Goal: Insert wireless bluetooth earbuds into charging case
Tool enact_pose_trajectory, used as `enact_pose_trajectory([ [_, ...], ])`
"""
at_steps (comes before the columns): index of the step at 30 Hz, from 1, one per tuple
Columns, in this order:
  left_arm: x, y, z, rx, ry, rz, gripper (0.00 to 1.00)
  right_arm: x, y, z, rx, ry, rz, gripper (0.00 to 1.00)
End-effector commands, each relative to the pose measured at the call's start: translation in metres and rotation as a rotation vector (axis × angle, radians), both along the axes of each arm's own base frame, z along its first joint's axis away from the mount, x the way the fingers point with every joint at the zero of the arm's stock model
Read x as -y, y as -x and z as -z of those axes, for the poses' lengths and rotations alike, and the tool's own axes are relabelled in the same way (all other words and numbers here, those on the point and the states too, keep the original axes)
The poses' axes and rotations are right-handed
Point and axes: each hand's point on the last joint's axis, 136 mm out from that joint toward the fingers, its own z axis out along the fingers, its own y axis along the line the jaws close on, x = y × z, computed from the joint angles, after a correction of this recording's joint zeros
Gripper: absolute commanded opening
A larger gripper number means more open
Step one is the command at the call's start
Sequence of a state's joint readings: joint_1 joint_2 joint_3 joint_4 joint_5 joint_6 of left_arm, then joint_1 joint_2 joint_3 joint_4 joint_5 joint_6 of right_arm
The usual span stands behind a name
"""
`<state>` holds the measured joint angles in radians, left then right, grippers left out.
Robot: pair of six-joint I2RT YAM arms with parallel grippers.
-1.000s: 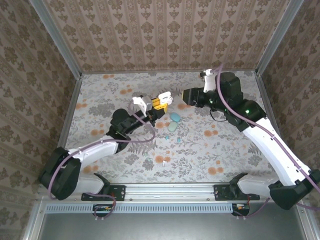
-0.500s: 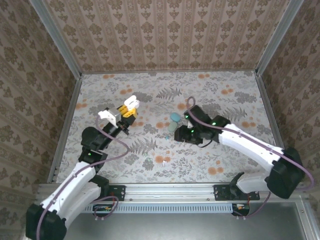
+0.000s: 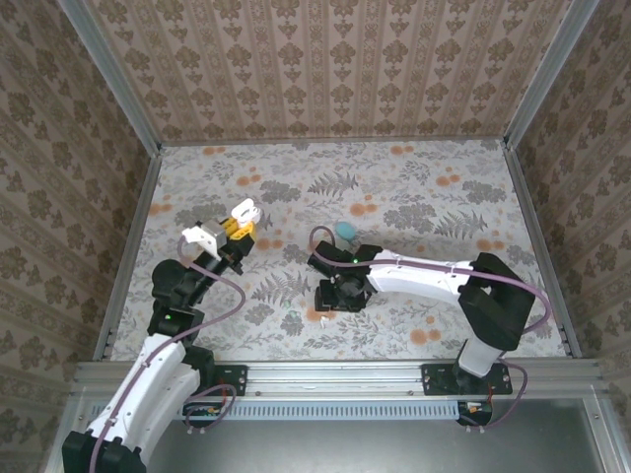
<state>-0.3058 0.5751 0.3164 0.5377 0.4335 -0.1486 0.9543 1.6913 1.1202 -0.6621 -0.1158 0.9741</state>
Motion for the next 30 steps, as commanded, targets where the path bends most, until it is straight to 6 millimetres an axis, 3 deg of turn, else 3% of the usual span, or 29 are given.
enact_pose_trajectory([
  [1,-0.003,0.005,-0.006,0.021,0.025,0.0,0.19,-0.007,-0.001,0.004,-0.011,0.022,0.023,0.52],
  [19,-0.006,0.009,-0.009,0.03,0.029,-0.012,0.19,-0.026,0.004,0.03,-0.081,0.056,-0.027,0.45],
  [30,-0.007,0.009,-0.008,0.029,0.026,-0.015,0.19,-0.013,0.005,0.032,-0.073,0.154,-0.03,0.46],
])
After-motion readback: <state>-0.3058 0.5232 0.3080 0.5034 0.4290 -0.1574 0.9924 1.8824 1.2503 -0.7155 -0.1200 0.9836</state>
